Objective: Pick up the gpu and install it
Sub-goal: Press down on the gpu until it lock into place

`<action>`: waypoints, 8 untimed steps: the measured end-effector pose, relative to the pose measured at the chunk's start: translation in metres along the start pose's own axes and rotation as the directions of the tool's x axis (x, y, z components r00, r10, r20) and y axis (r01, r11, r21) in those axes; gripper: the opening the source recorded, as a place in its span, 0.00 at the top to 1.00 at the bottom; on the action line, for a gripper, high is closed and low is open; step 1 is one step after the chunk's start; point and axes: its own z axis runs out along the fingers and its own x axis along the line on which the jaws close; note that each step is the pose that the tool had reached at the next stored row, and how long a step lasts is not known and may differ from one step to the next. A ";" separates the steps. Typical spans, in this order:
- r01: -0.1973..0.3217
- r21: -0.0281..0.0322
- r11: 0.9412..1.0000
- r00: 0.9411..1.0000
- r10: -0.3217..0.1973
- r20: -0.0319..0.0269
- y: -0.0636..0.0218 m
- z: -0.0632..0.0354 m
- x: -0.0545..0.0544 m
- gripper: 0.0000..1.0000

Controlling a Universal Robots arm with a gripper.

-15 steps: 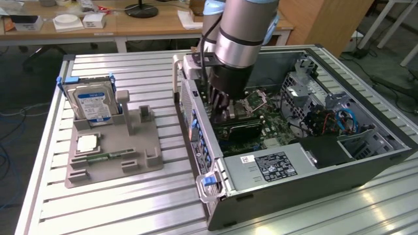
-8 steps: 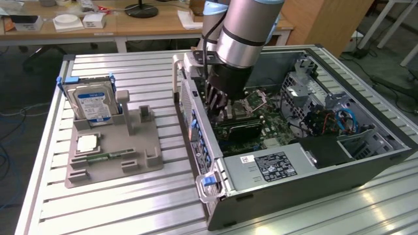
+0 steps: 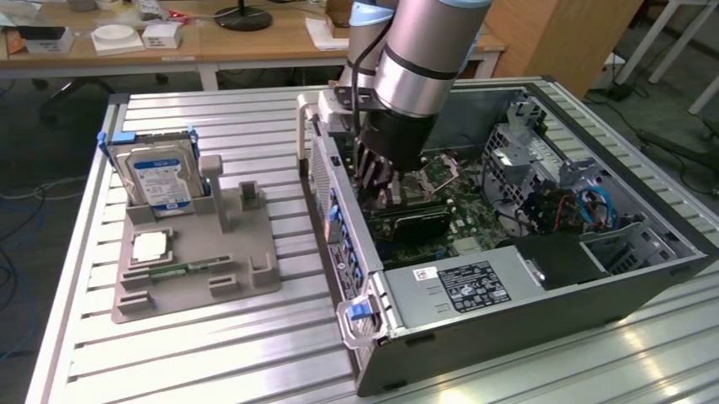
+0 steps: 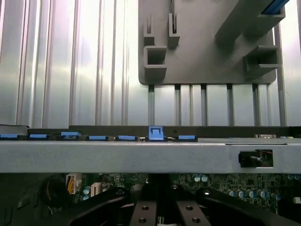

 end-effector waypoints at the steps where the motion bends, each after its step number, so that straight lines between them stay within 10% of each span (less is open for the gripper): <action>1: 0.000 0.000 1.000 1.000 0.000 0.000 -0.0016 0.0008 0.000 0.90; 8: 0.000 0.000 1.000 1.000 0.000 -0.002 -0.0090 0.0032 0.000 0.90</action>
